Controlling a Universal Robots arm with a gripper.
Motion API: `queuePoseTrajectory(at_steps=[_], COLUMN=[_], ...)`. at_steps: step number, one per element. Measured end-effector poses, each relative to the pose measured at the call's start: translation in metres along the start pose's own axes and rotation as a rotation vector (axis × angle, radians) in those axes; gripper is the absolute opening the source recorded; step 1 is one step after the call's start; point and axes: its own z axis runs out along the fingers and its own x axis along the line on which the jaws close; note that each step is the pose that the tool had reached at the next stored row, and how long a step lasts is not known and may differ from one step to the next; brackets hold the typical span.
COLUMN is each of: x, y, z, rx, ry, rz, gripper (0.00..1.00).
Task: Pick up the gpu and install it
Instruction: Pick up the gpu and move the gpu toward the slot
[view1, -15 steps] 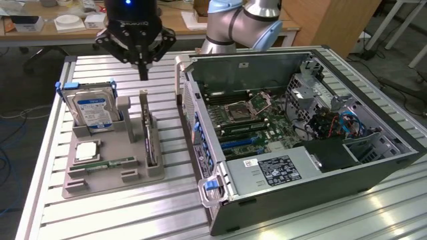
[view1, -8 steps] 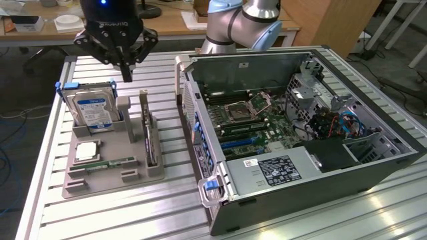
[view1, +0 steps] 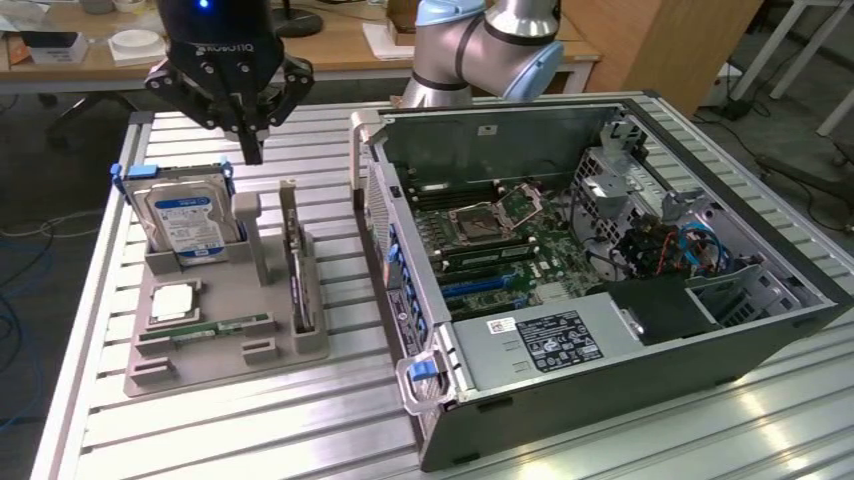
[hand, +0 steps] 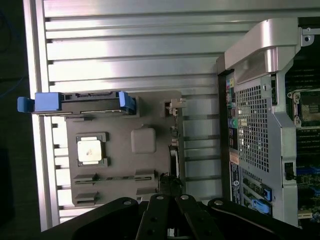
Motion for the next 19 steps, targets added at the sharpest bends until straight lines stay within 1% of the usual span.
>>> queuePoseTrajectory(at_steps=[2, 3, 4, 7, 8, 9, 10, 11, 12, 13, 14, 16, 17, 19], x=[0.0, 0.0, 0.0, 0.0, 0.0, 0.001, 0.002, 0.002, 0.002, 0.002, 0.002, 0.002, 0.002, 0.002], y=[0.0, 0.0, 0.0, 0.0, 0.0, -0.0001, -0.0006, -0.0007, -0.0007, -0.0007, -0.0008, -0.0009, -0.0028, -0.012], z=[0.0, 0.0, 0.0, 0.0, 0.0, 0.0, 0.0, 0.0005, 0.0008, 0.0013, 0.0024, 0.005, 0.0067, 0.0101], rx=[0.0, 0.0, 0.0, 0.0, 0.0, -0.0001, -0.0001, -0.0005, -0.0008, -0.0006, -0.0006, -0.0014, -0.0015, -0.0015], ry=[0.0, 0.0, 0.0, 0.0, 0.0, -0.0005, -0.0016, -0.0016, -0.0005, 0.0014, 0.0047, 0.0079, 0.0085, 0.0086], rz=[0.0, 0.0, 0.0, 0.0, 0.0, 0.0, 0.0, -0.01, -0.028, -0.044, -0.057, -0.091, -0.098, -0.098], gripper=[0.11, 0.16, 0.16, 0.35, 0.35, 0.41, 0.41, 0.47, 0.47, 0.53, 0.53, 0.53, 0.53, 0.53])
